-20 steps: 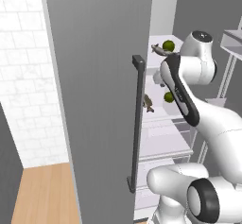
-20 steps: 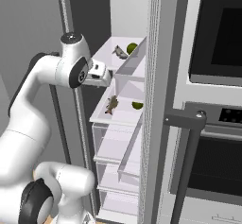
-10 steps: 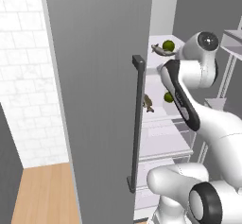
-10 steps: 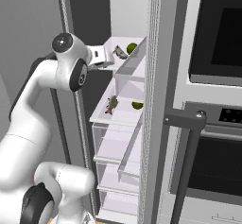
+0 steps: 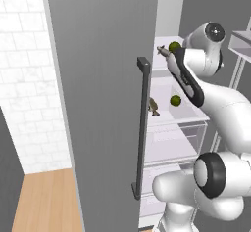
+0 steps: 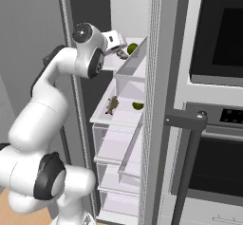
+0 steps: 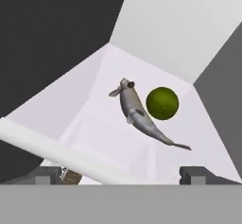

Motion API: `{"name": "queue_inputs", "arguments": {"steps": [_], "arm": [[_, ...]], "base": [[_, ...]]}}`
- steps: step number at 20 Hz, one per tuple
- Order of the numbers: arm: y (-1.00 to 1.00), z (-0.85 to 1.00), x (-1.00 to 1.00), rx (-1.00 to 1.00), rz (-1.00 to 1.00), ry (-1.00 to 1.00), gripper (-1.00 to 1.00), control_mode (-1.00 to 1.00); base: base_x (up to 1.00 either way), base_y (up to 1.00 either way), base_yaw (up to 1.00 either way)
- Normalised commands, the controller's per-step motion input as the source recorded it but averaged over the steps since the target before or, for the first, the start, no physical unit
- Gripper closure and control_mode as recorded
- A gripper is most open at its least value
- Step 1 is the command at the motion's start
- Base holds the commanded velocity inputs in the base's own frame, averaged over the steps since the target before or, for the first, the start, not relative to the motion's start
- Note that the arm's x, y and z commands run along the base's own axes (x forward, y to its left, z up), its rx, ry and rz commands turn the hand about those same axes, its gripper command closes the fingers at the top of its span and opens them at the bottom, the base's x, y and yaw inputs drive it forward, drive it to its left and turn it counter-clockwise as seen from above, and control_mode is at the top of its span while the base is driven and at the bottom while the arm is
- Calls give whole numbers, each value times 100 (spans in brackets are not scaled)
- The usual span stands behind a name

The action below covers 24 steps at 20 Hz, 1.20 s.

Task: Place one lime and one fish in each tupperware on the nearby counter, to pack two identical lunches.

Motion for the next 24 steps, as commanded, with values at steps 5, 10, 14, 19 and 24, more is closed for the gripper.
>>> {"name": "queue_inputs", "arguments": {"steps": [5,10,14,19,24], "arm": [[-15,10,99,0,3,29,-100,-100],[-8,-3,79,0,0,16,-100,-100],[-9,-19,66,0,0,4,-100,-100],[-8,-33,60,2,1,0,-100,-100],[-8,-44,56,0,3,1,-100,-100]], "base": [[0,0,0],[0,0,0],[0,0,0],[0,0,0],[0,0,0]]}}
